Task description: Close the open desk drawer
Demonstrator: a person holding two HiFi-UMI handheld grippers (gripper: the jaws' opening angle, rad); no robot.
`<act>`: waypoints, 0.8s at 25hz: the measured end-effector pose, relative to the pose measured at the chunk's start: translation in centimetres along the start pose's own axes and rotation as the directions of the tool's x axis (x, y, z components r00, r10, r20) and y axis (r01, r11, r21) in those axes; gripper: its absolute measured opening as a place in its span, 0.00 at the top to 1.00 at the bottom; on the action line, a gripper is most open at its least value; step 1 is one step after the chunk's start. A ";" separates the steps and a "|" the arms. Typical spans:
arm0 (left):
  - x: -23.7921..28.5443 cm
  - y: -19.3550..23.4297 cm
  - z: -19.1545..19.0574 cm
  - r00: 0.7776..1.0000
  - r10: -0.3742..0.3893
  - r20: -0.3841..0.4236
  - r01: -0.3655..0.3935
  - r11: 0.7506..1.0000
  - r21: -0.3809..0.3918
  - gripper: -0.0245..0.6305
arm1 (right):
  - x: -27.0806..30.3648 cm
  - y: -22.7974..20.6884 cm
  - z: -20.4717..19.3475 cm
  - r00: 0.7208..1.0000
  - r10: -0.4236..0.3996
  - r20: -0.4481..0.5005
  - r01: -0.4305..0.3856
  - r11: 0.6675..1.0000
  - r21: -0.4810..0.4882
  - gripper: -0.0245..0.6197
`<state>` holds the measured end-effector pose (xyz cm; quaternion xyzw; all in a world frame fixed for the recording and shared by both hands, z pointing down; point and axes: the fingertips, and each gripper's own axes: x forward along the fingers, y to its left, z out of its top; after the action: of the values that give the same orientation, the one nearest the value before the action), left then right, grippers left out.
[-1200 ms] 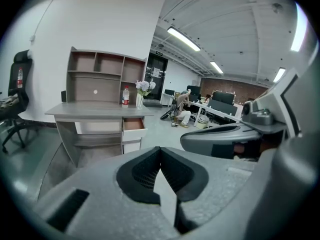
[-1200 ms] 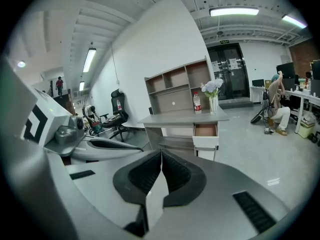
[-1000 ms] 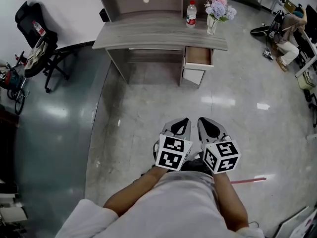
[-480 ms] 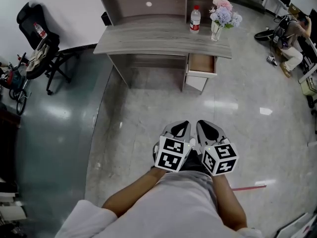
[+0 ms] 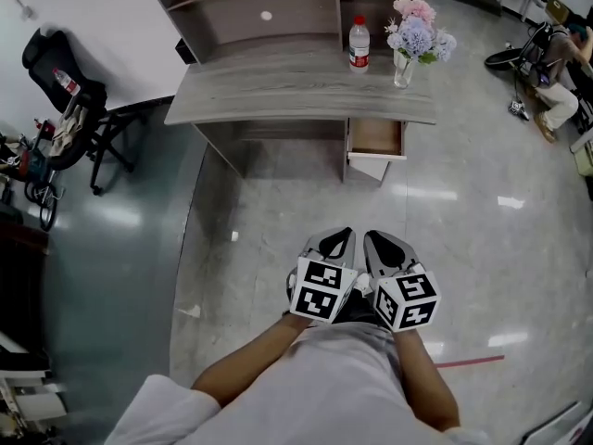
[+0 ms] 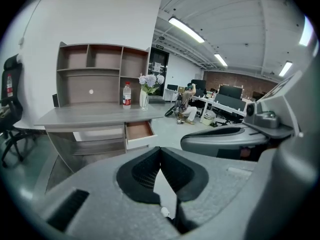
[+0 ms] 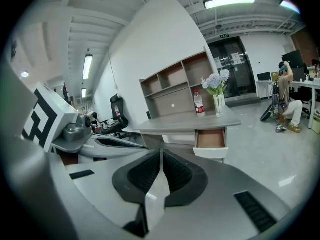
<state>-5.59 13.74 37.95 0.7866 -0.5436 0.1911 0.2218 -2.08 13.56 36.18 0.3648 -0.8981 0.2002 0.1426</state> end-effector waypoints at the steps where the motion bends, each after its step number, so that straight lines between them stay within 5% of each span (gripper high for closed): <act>1: 0.9 0.2 0.5 1.000 0.002 -0.004 -0.002 1.000 0.000 0.96 | 0.6 -0.7 0.3 1.000 0.004 -0.001 -0.004 1.000 0.009 0.96; 20: 12.9 1.2 6.8 1.000 -0.002 -0.029 0.002 1.000 0.006 0.96 | 6.7 -12.0 4.8 0.995 0.045 0.086 -0.058 0.988 0.146 0.96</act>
<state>-1.97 -0.32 39.50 0.7851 -0.5387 0.2041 0.2275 1.26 -0.52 37.73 0.3590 -0.8950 0.2546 0.0726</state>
